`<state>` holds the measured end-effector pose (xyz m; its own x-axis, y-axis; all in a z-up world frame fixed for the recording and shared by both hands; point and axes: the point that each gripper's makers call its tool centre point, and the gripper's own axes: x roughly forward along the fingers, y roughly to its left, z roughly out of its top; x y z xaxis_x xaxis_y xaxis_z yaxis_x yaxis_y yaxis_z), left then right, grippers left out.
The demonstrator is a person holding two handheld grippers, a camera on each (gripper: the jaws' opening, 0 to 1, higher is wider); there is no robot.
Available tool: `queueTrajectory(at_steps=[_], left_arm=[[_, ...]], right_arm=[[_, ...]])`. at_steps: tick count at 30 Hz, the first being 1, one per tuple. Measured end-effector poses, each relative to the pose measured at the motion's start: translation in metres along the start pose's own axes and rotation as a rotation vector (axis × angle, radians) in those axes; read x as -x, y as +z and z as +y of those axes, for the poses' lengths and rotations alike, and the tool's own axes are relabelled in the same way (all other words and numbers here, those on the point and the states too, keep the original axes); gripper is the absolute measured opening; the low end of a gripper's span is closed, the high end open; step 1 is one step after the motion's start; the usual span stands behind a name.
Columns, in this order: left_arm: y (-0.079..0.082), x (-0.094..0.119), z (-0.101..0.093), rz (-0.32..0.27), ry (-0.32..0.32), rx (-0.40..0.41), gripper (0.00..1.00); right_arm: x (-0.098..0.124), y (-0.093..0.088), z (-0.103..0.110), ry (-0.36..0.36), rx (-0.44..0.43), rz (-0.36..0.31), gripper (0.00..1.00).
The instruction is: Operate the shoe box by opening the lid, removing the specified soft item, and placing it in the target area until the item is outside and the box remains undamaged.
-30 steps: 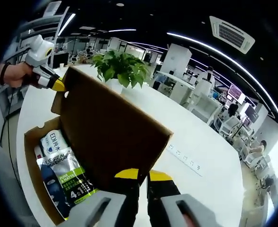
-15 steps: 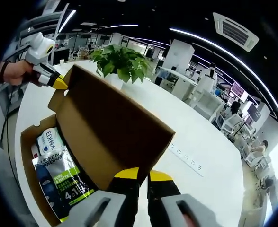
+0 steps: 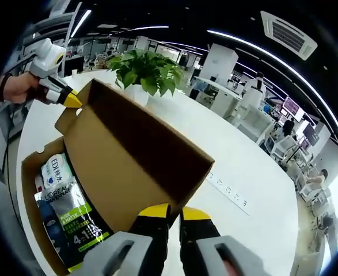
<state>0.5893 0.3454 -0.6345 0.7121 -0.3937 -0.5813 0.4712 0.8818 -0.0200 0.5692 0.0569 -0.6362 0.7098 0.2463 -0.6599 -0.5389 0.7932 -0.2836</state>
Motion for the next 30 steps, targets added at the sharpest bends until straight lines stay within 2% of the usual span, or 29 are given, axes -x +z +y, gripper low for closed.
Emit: queueTrajectory(at_steps=[30], left_arm=[[-0.015,-0.035,0.01,0.073,0.006,0.033,0.03]], right_arm=[[-0.032,-0.01,0.0,0.024,-0.04,0.073,0.01]])
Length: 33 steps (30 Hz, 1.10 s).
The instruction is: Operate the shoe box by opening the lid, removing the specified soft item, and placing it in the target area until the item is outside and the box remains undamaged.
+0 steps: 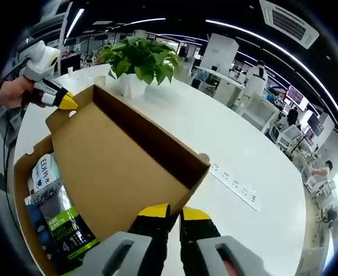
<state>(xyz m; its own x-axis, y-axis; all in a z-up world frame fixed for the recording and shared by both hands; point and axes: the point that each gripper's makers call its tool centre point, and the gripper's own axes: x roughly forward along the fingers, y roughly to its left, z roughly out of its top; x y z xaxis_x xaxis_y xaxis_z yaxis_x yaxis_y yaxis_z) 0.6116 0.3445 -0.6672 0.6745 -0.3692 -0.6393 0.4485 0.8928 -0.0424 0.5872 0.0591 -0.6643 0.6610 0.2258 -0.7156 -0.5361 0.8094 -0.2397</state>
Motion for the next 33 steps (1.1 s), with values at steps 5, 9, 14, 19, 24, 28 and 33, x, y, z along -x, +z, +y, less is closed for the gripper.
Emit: queueTrajectory(at_steps=[5,9,14,19,24,28,33], left_arm=[[-0.003,-0.008,0.002,0.016,-0.002,0.002,0.03],[-0.006,-0.013,0.004,0.029,0.002,-0.003,0.03],[-0.009,-0.018,0.004,0.045,0.002,-0.012,0.04],[-0.013,-0.023,0.005,0.057,0.001,-0.01,0.04],[-0.016,-0.023,0.003,0.067,0.002,-0.012,0.04],[-0.019,-0.025,0.003,0.074,0.002,-0.002,0.04],[-0.021,-0.026,0.002,0.087,0.001,-0.006,0.04]], right_arm=[[-0.006,-0.003,0.0,0.008,0.002,0.018,0.01],[-0.01,-0.005,0.0,0.012,0.004,0.03,0.01],[-0.017,-0.008,-0.001,0.017,0.004,0.045,0.02],[-0.022,-0.011,0.0,0.024,0.005,0.061,0.02],[-0.026,-0.014,0.001,0.029,-0.001,0.073,0.02],[-0.028,-0.016,0.001,0.032,-0.016,0.081,0.02],[-0.034,-0.019,0.002,0.041,-0.019,0.096,0.02]])
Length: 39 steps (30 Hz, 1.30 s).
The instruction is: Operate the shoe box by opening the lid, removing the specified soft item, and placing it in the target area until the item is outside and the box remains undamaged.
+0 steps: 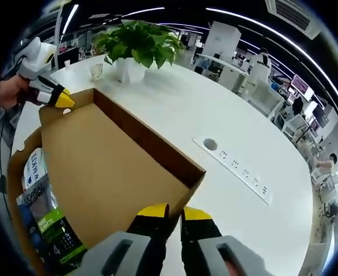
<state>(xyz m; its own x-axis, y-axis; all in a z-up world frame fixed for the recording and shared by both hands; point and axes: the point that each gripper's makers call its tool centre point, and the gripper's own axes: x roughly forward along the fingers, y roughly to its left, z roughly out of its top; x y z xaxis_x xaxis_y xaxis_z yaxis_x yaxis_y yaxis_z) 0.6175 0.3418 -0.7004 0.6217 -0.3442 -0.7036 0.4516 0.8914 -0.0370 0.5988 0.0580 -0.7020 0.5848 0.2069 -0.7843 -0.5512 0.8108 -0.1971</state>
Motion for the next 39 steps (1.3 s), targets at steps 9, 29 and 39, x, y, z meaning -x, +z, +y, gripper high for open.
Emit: queueTrajectory(at_steps=[9,29,39], left_arm=[[-0.004,-0.004,0.001,0.019,-0.007,0.025,0.04],[-0.008,-0.007,0.0,0.045,-0.012,0.052,0.04],[-0.011,-0.01,0.001,0.065,-0.019,0.063,0.04]], right_arm=[[-0.007,-0.005,0.001,0.016,-0.015,0.023,0.02],[-0.023,-0.012,-0.001,0.035,-0.042,0.067,0.04],[-0.027,-0.016,0.0,0.051,-0.047,0.081,0.04]])
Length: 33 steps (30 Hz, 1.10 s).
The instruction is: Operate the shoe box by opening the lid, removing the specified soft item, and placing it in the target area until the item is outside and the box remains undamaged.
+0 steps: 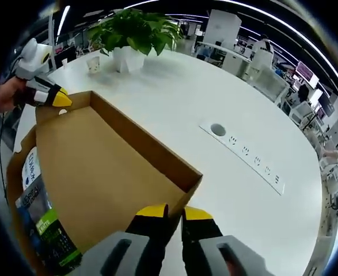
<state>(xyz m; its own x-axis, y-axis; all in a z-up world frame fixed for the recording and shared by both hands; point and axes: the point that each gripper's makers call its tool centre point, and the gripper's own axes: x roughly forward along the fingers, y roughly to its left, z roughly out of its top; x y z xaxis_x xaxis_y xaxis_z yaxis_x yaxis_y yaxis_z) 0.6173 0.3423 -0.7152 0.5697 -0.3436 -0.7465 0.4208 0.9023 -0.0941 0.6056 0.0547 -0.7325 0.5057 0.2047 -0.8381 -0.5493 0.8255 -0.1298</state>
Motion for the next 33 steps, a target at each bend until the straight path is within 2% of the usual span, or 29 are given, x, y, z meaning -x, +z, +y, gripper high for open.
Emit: queueTrajectory(at_steps=[5,21,33], left_arm=[[0.0002,-0.0026,0.002,0.013,-0.001,0.025,0.05],[-0.004,-0.0051,0.0017,0.05,-0.004,0.031,0.05],[-0.0025,-0.0022,-0.0011,0.041,-0.006,0.025,0.07]], right_arm=[[-0.0012,-0.0017,0.0008,0.014,-0.005,0.012,0.04],[-0.0038,-0.0039,0.0017,0.021,-0.009,0.034,0.04],[-0.0031,-0.0035,0.001,0.023,-0.028,0.027,0.05]])
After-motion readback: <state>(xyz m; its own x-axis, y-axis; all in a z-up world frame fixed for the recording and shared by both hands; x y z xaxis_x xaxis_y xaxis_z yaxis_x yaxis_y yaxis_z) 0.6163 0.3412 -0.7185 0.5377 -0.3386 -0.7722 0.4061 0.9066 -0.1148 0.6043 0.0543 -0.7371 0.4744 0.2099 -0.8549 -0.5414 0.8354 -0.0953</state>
